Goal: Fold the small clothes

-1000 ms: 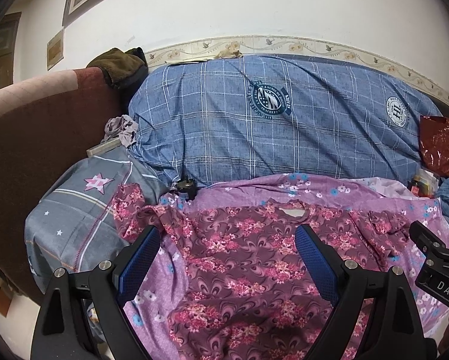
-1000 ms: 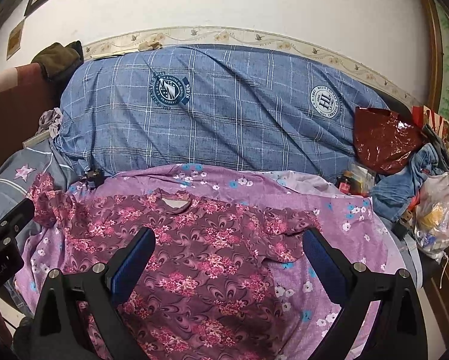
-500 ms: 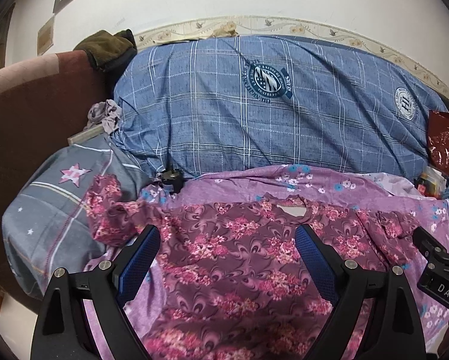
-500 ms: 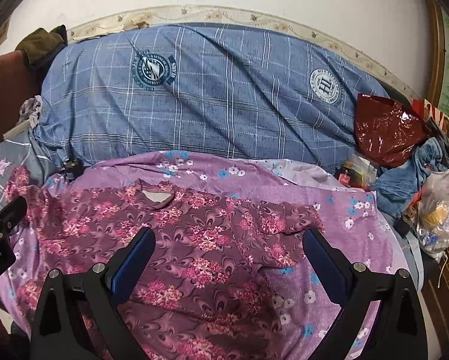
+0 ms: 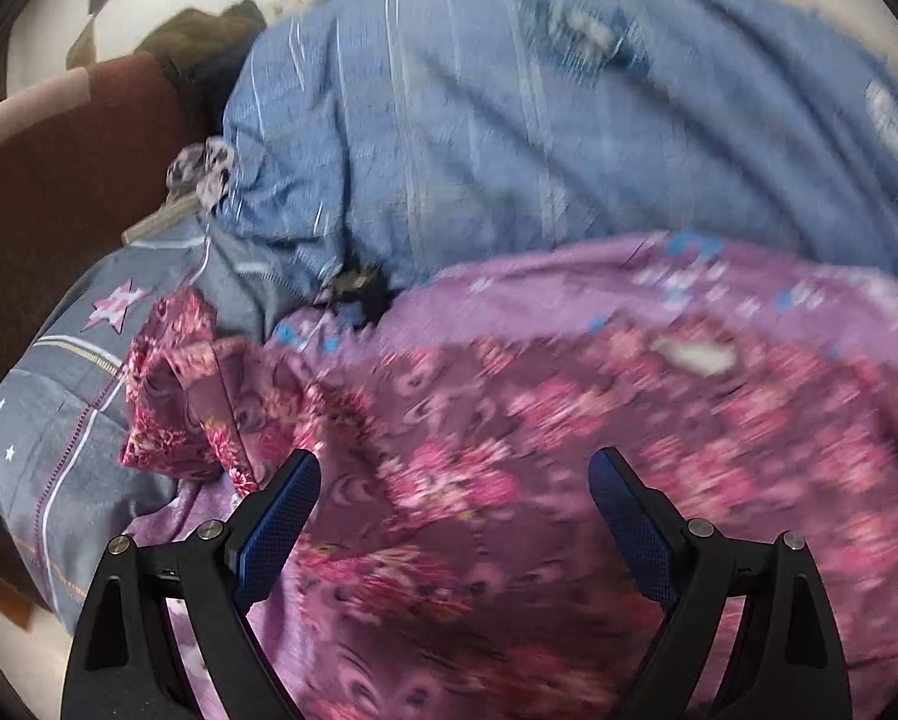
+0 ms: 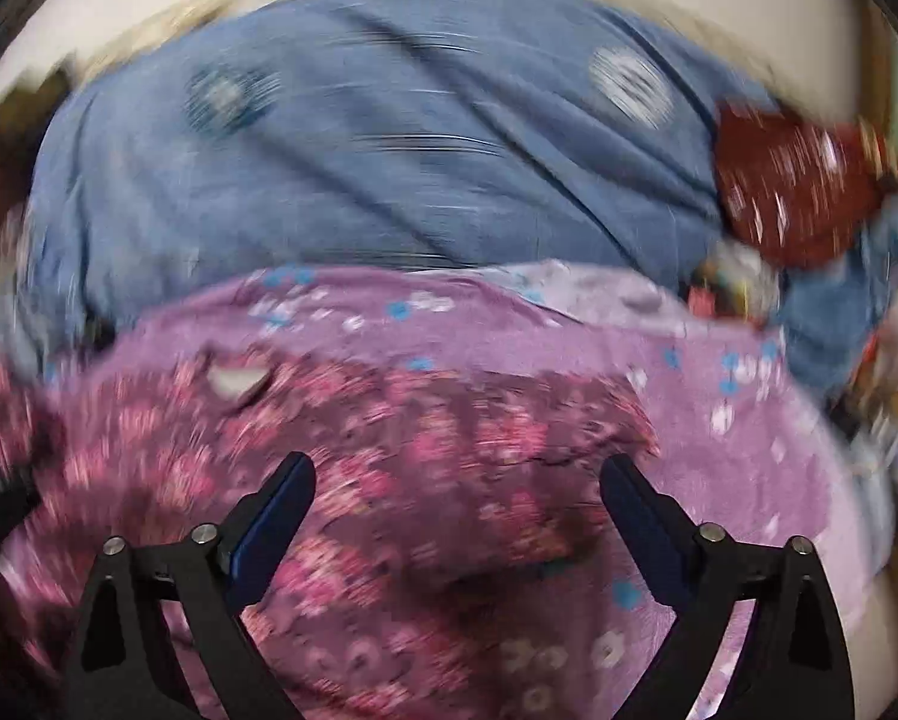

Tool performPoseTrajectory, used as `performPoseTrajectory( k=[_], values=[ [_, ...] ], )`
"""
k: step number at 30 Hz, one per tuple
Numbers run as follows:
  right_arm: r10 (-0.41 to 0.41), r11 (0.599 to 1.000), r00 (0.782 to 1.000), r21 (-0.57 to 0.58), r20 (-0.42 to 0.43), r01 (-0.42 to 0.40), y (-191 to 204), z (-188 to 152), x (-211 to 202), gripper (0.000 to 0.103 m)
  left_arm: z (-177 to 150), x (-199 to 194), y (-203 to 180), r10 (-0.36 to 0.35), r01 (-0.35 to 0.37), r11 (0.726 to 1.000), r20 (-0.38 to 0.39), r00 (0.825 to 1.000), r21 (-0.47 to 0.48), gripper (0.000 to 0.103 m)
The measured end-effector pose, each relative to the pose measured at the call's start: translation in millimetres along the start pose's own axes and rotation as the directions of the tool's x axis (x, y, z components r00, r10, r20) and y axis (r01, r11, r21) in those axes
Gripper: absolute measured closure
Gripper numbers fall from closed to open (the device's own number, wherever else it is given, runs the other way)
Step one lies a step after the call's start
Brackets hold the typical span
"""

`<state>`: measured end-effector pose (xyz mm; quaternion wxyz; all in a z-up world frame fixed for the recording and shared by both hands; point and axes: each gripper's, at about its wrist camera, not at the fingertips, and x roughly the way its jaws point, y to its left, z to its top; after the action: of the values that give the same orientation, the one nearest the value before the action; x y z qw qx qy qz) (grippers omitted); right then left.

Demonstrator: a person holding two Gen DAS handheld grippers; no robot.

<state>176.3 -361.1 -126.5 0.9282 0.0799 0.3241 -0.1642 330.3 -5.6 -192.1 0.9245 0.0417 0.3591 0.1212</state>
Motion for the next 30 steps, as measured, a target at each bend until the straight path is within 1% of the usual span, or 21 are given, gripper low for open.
performPoseTrajectory(
  k=[1,2,4,7,9,11,12,14,15,17,18,19,20,21,22,23,25,26,28,29,30],
  values=[
    [0.04,0.994,0.999,0.1,-0.016,-0.038,-28.6,3.5,7.7,0.015,2.5,8.0,2.5,0.003,-0.003,1.0,-0.02,1.0,-0.012,0.012],
    [0.102,0.974,0.994,0.205,-0.041,-0.091,-57.9,5.4,18.4,0.016,6.2,15.9,6.4,-0.006,0.005,0.999,-0.031,0.999,-0.037,0.012],
    [0.181,0.939,0.98,0.312,-0.081,-0.147,-91.0,4.8,39.6,0.023,9.7,21.9,10.5,-0.009,0.008,0.999,-0.028,1.0,-0.053,0.012],
    [0.189,0.937,0.972,0.321,-0.139,-0.136,-96.3,3.7,63.3,0.027,11.0,26.6,7.5,0.003,-0.004,0.999,-0.019,1.0,-0.032,0.012],
    [0.169,0.925,0.97,0.367,-0.175,-0.095,-97.6,1.6,81.4,0.03,9.1,26.3,1.3,-0.012,0.012,1.0,-0.023,1.0,-0.008,0.012],
    [0.249,0.885,0.952,0.44,-0.179,-0.149,-101.2,-0.2,102.7,0.034,8.2,27.0,-4.7,-0.01,0.01,1.0,-0.019,1.0,0.014,0.012],
    [0.269,0.874,0.947,0.457,-0.177,-0.163,-102.5,0.2,110.5,0.037,8.5,28.1,-7.5,-0.009,0.009,1.0,-0.016,1.0,0.023,0.012],
    [0.28,0.85,0.945,0.501,-0.171,-0.161,-104.3,1.8,122.8,0.04,4.4,26.3,-4.3,-0.009,0.009,1.0,-0.005,1.0,0.026,0.012],
    [0.294,0.833,0.941,0.528,-0.167,-0.167,-106.1,2.4,130.7,0.045,2.3,24.2,-1.9,-0.008,0.008,1.0,-0.002,1.0,0.026,0.012],
    [0.314,0.799,0.932,0.581,-0.183,-0.155,-110.1,1.2,146.2,0.059,2.0,25.6,-0.6,-0.007,0.007,1.0,0.001,1.0,0.019,0.012],
    [0.312,0.787,0.931,0.6,-0.191,-0.141,-110.8,0.1,151.4,0.081,0.5,21.6,5.4,-0.005,0.005,1.0,0.004,1.0,0.017,0.012],
    [0.305,0.786,0.933,0.604,-0.189,-0.135,-108.3,1.3,150.6,0.097,0.8,21.0,7.5,-0.004,0.004,1.0,0.007,1.0,0.013,0.012],
    [0.287,0.793,0.946,0.592,-0.151,-0.146,-101.7,5.2,141.1,0.097,1.8,18.1,12.6,-0.002,0.002,1.0,0.016,1.0,0.004,0.012],
    [0.292,0.798,0.949,0.577,-0.12,-0.173,-95.9,8.9,133.7,0.097,3.2,16.9,16.0,0.001,-0.001,1.0,0.027,1.0,-0.007,0.012],
    [0.323,0.802,0.945,0.547,-0.059,-0.24,-82.7,16.2,117.8,0.097,4.4,15.1,19.8,0.007,-0.006,1.0,0.037,0.999,-0.016,0.012],
    [0.346,0.801,0.938,0.528,-0.025,-0.281,-72.1,21.3,107.1,0.097,5.6,13.2,24.5,0.019,-0.017,0.999,0.052,0.998,-0.03,0.012],
    [0.407,0.801,0.913,0.468,0.031,-0.373,-40.3,35.4,84.0,0.097,6.1,11.6,30.8,0.03,-0.027,0.998,0.065,0.997,-0.051,0.012],
    [0.43,0.799,0.902,0.446,0.046,-0.404,-27.8,39.6,76.1,0.097,6.3,10.8,35.1,0.032,-0.028,0.998,0.067,0.997,-0.063,0.012],
    [0.491,0.78,0.868,0.406,0.077,-0.477,2.6,46.6,61.1,0.097,6.1,9.4,42.0,0.037,-0.032,0.996,0.07,0.997,-0.08,0.012],
    [0.54,0.755,0.836,0.386,0.095,-0.531,24.4,48.7,53.5,0.097,6.3,8.4,47.7,0.043,-0.036,0.995,0.072,0.996,-0.092,0.012],
    [0.563,0.741,0.82,0.377,0.1,-0.555,35.3,49.2,50.6,0.097,7.0,7.7,52.2,0.049,-0.041,0.994,0.075,0.996,-0.102,0.012]
  ],
)
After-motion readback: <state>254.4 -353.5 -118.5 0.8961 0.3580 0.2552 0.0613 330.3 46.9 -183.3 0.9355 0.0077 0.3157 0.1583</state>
